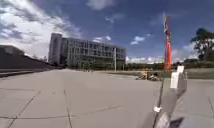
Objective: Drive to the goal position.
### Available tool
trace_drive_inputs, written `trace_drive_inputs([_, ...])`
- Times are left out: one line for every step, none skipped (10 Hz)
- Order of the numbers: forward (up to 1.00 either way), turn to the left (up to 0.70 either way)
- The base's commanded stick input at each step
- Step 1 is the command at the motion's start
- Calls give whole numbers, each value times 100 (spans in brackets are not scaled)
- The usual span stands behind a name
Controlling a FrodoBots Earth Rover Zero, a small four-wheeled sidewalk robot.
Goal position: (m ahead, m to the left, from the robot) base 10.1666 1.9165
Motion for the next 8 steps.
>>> trace_drive_inputs([0,70])
trace_drive_inputs([0,70])
trace_drive_inputs([0,70])
trace_drive_inputs([0,70])
trace_drive_inputs([0,70])
trace_drive_inputs([0,70])
trace_drive_inputs([0,66])
trace_drive_inputs([0,50])
